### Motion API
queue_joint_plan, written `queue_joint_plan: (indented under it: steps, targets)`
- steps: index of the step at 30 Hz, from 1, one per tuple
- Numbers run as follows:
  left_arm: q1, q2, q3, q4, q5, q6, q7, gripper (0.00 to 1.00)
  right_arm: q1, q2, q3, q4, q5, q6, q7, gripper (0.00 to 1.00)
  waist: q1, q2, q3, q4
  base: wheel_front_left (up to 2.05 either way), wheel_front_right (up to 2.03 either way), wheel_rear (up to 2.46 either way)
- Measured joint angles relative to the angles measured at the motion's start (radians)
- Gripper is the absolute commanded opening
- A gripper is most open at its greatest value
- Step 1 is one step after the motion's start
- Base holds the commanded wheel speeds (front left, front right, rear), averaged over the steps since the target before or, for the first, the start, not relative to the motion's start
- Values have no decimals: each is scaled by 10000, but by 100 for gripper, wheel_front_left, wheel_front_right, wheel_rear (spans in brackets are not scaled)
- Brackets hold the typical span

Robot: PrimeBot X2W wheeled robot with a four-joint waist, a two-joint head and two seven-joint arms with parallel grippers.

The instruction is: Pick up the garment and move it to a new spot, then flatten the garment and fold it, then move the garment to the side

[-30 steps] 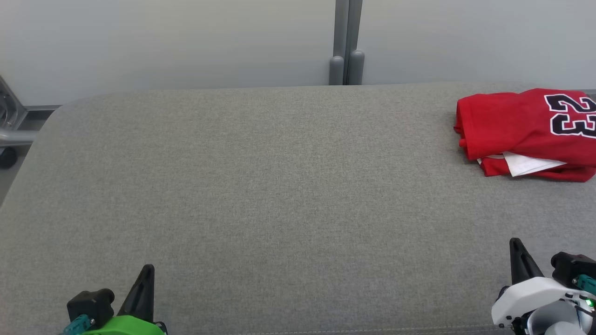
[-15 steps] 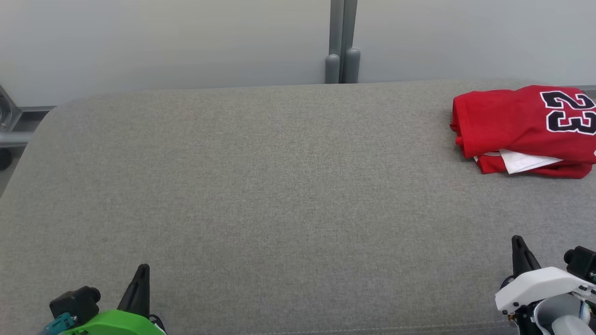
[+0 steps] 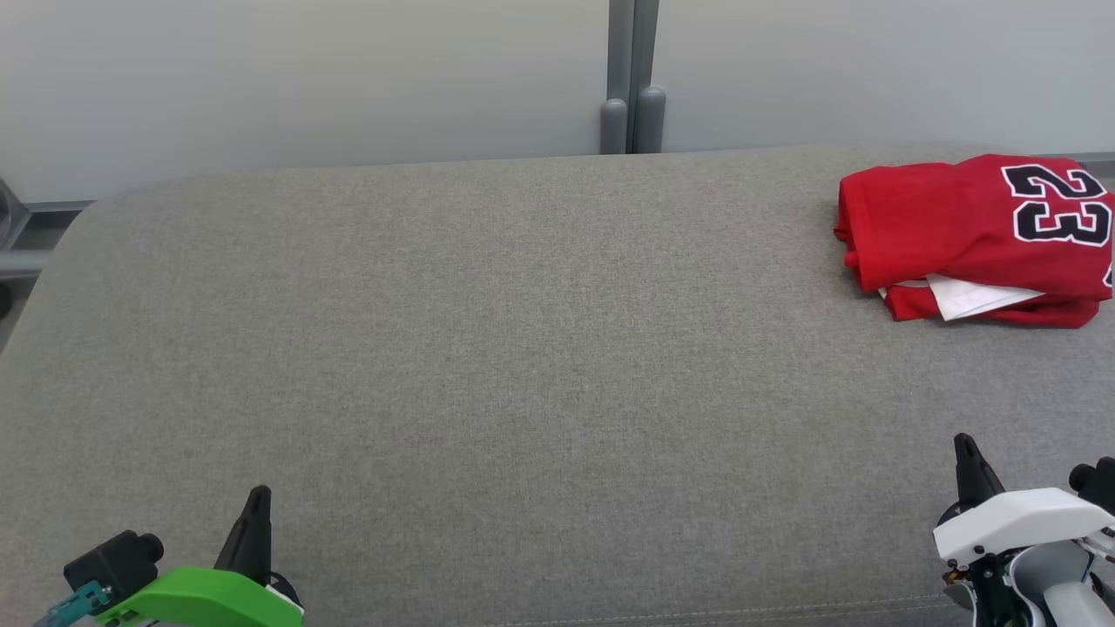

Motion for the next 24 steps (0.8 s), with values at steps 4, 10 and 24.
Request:
queue_joint_plan:
  steps: [4,10,24]
  targets:
    - [-61,-69,169,0,-435,-79,102,0,-26,63,-115,-12,502,86,138,0,0,0,12,-30,0,0,0]
    - [-118,-215,387,2,-1055,-174,328,0,-135,169,-295,-67,1223,261,355,0,0,0,30,-75,0,0,0]
    - [-277,-435,903,17,-2401,-389,796,0,-273,387,-665,-186,2844,554,773,0,0,0,68,-172,0,0,0]
